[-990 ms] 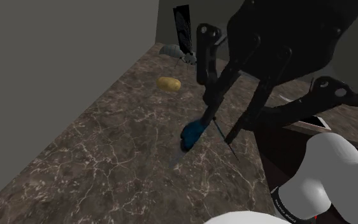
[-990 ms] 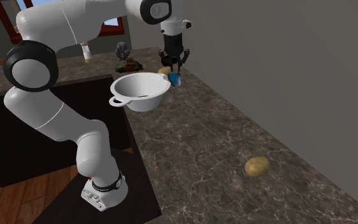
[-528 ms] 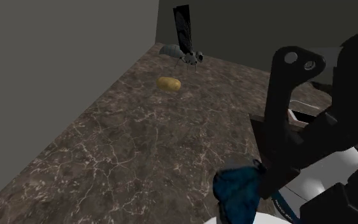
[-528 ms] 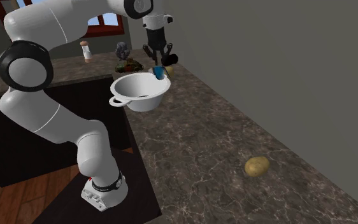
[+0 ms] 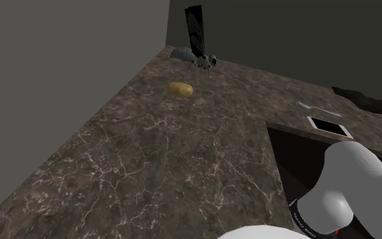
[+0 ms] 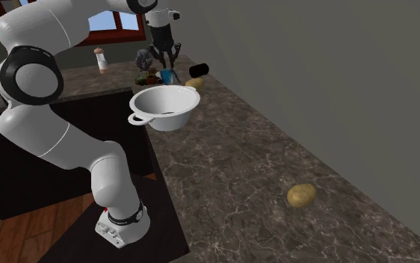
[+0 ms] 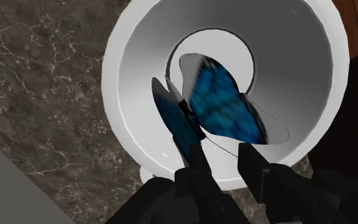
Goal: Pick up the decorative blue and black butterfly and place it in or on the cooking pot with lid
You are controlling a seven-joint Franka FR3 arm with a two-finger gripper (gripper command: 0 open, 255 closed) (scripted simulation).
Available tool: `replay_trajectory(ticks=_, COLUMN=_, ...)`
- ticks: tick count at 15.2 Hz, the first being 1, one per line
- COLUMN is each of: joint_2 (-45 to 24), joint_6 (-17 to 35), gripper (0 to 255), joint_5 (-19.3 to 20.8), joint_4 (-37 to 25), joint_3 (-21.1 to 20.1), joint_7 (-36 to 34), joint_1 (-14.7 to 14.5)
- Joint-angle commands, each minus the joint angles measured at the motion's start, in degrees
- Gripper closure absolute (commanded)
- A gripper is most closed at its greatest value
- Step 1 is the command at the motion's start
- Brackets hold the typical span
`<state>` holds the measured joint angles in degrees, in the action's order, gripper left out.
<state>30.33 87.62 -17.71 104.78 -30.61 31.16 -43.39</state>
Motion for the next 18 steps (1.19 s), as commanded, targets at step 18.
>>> replay_trajectory(ticks=18, joint_2=2.62, joint_6=9.07, gripper=255, joint_5=-3.16, joint_4=9.76, joint_3=-6.49, joint_7=-4.97, joint_1=-2.1)
